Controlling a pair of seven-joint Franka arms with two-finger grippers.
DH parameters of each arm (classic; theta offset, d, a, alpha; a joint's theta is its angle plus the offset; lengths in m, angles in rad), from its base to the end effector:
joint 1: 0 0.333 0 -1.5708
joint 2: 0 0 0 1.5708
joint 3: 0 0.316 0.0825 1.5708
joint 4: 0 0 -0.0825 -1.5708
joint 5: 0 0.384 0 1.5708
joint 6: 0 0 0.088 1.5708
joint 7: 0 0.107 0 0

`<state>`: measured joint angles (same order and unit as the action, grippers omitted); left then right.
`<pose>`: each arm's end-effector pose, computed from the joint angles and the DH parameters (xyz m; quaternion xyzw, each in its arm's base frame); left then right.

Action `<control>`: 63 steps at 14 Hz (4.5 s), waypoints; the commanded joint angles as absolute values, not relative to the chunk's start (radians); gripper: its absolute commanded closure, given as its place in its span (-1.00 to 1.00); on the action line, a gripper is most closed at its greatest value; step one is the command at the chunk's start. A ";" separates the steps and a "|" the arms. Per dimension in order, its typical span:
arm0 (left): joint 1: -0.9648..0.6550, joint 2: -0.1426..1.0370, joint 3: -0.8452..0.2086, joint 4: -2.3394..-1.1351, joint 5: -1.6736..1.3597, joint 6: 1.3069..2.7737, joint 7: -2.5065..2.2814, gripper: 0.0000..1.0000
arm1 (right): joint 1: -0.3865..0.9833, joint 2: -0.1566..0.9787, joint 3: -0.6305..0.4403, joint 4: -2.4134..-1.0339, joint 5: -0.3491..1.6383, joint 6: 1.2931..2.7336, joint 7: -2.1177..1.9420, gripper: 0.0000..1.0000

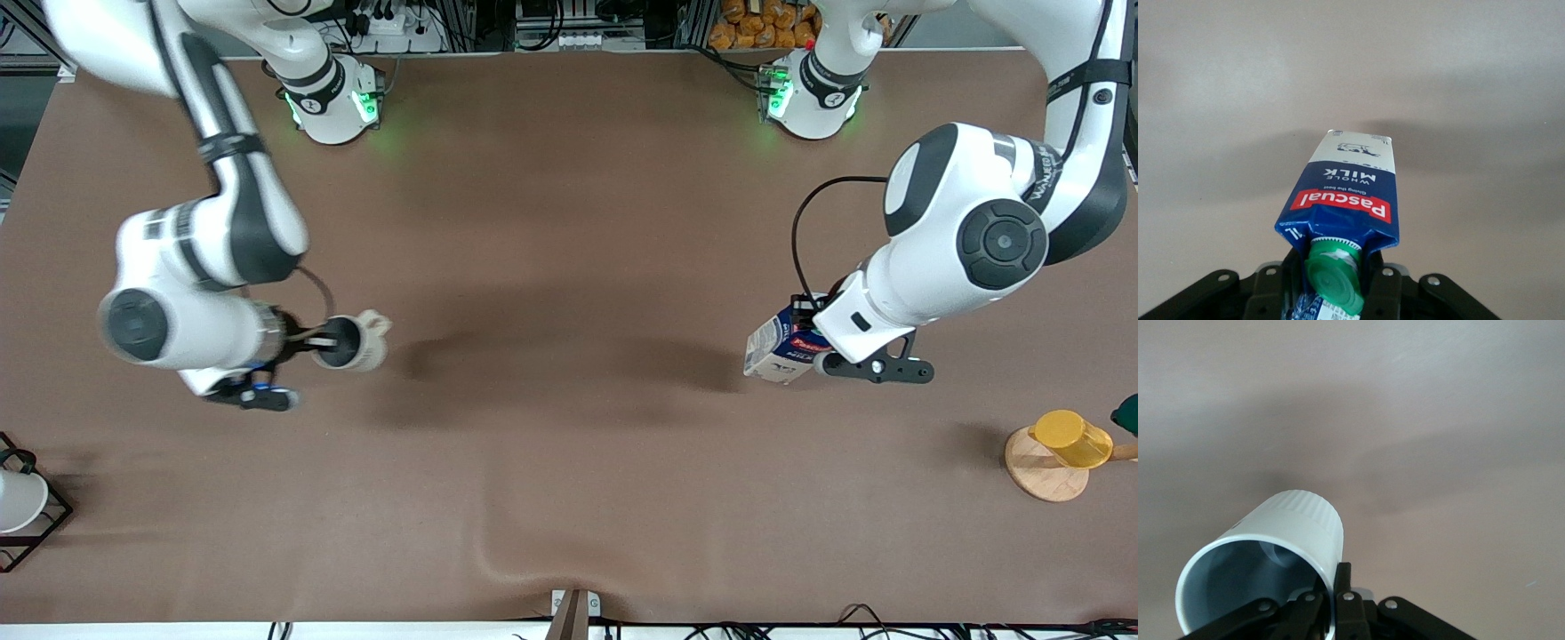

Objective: Place milk next to cup
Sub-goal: 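Carry the mug and milk carton toward the table middle with both grippers, then set the mug down with the right gripper and open it, then move the milk carton beside the mug while the right gripper withdraws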

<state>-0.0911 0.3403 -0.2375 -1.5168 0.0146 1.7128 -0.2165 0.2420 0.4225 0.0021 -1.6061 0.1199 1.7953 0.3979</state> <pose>0.6172 -0.1894 0.4607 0.9958 -0.0535 -0.0736 0.0132 0.6253 0.1660 0.3678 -0.9869 0.0962 0.1282 0.0173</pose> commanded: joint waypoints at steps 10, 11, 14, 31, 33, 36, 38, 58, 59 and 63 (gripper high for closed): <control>-0.146 0.311 -0.256 -1.525 -0.002 1.672 -0.308 0.35 | 0.647 0.695 -0.009 -1.355 0.201 2.066 1.072 1.00; -0.144 0.310 -0.259 -1.523 -0.003 1.663 -0.308 0.35 | 0.667 0.716 -0.011 -1.329 0.198 2.071 1.092 1.00; -0.143 0.307 -0.265 -1.517 -0.005 1.660 -0.308 0.35 | 0.715 0.761 -0.012 -1.304 0.192 2.130 1.144 1.00; -0.149 0.308 -0.377 -1.489 -0.008 1.546 -0.460 0.33 | 0.746 0.775 -0.012 -1.299 0.109 2.088 1.147 -1.00; -0.150 0.313 -0.420 -1.488 -0.006 1.543 -0.556 0.33 | 0.714 0.767 -0.012 -1.269 0.112 2.024 1.146 -1.00; -0.166 0.318 -0.477 -1.485 -0.006 1.543 -0.655 0.33 | 0.626 0.701 -0.005 -1.247 0.113 1.915 1.097 -1.00; -0.173 0.310 -0.495 -1.483 -0.008 1.542 -0.704 0.33 | 0.574 0.646 -0.009 -1.253 0.112 1.870 0.940 -1.00; -0.367 0.575 -0.581 -1.433 0.178 1.758 -1.029 0.33 | 0.040 0.414 -0.020 -1.253 0.109 1.548 -0.156 -1.00; -0.365 0.578 -0.581 -1.433 0.178 1.769 -1.028 0.33 | 0.038 0.413 -0.021 -1.253 0.097 1.549 -0.194 -1.00; -0.356 0.592 -0.572 -1.433 0.178 1.787 -1.020 0.33 | -0.015 0.382 -0.026 -1.256 0.101 1.546 -0.260 -1.00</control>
<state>-0.3519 0.5668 -0.5774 -1.4602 0.1533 1.7803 -1.0200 0.0256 0.4258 -0.0402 -1.2279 0.1071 1.5497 -0.2015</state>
